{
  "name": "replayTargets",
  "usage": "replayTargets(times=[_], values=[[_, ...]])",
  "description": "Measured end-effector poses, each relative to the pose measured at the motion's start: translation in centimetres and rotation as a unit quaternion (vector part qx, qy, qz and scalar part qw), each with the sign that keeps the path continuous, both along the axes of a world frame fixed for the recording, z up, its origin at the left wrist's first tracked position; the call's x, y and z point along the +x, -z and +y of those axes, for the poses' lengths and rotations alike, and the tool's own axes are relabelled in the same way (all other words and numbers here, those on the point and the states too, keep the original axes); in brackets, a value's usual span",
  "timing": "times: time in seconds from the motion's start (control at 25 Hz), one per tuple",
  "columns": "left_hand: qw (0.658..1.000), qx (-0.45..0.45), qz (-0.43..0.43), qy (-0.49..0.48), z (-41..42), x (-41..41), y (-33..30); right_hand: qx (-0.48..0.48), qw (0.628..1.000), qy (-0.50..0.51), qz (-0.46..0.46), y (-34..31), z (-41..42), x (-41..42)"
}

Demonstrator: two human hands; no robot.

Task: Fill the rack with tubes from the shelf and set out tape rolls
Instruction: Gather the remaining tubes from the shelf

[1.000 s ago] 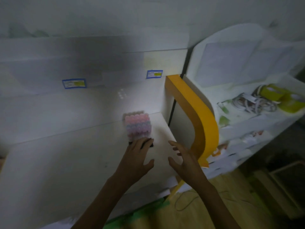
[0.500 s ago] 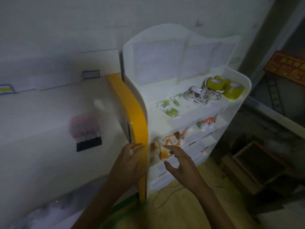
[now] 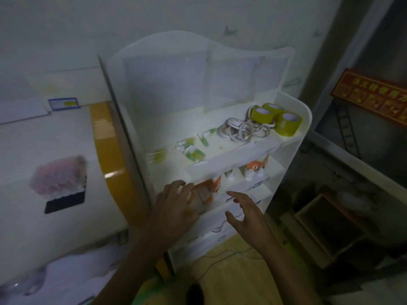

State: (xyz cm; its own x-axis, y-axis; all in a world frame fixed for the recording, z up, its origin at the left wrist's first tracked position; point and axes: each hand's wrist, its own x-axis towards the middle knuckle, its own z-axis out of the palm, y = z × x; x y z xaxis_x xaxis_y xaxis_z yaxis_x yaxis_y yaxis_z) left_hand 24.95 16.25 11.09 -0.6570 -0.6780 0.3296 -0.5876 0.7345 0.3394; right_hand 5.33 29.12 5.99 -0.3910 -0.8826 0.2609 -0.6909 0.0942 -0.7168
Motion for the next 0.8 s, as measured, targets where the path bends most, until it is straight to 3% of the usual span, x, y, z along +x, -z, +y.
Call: replayTargets(times=[0.4, 0.8], values=[[1.0, 0.001, 0.021, 0.02, -9.7, -11.9, 1.7, 0.008, 0.998, -0.04, 0.041, -0.9, -11.0, -13.1], [0.995, 0.024, -0.002, -0.096, -16.4, -15.0, 1.6, 0.043, 0.988, -0.138, 0.06, -0.2, -23.4, -18.7]])
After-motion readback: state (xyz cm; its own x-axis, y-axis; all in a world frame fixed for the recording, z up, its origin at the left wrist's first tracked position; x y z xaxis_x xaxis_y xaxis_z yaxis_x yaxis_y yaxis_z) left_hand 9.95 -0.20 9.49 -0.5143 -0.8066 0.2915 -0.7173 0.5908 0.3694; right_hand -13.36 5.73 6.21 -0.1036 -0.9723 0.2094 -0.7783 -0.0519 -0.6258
